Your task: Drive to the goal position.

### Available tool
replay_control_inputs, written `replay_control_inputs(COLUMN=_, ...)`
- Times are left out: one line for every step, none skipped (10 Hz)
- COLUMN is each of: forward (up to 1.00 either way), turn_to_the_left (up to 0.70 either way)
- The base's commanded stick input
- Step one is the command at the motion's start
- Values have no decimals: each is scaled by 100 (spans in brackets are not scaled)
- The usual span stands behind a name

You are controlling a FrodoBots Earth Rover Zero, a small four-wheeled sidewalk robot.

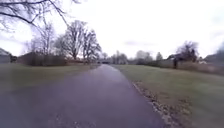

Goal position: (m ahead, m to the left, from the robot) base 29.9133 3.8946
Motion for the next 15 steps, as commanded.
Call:
replay_control_inputs(forward=100, turn_to_the_left=0)
replay_control_inputs(forward=100, turn_to_the_left=0)
replay_control_inputs(forward=100, turn_to_the_left=0)
replay_control_inputs(forward=100, turn_to_the_left=0)
replay_control_inputs(forward=100, turn_to_the_left=0)
replay_control_inputs(forward=100, turn_to_the_left=0)
replay_control_inputs(forward=100, turn_to_the_left=0)
replay_control_inputs(forward=100, turn_to_the_left=0)
replay_control_inputs(forward=100, turn_to_the_left=-24)
replay_control_inputs(forward=100, turn_to_the_left=-40)
replay_control_inputs(forward=100, turn_to_the_left=-40)
replay_control_inputs(forward=100, turn_to_the_left=0)
replay_control_inputs(forward=100, turn_to_the_left=0)
replay_control_inputs(forward=100, turn_to_the_left=0)
replay_control_inputs(forward=100, turn_to_the_left=0)
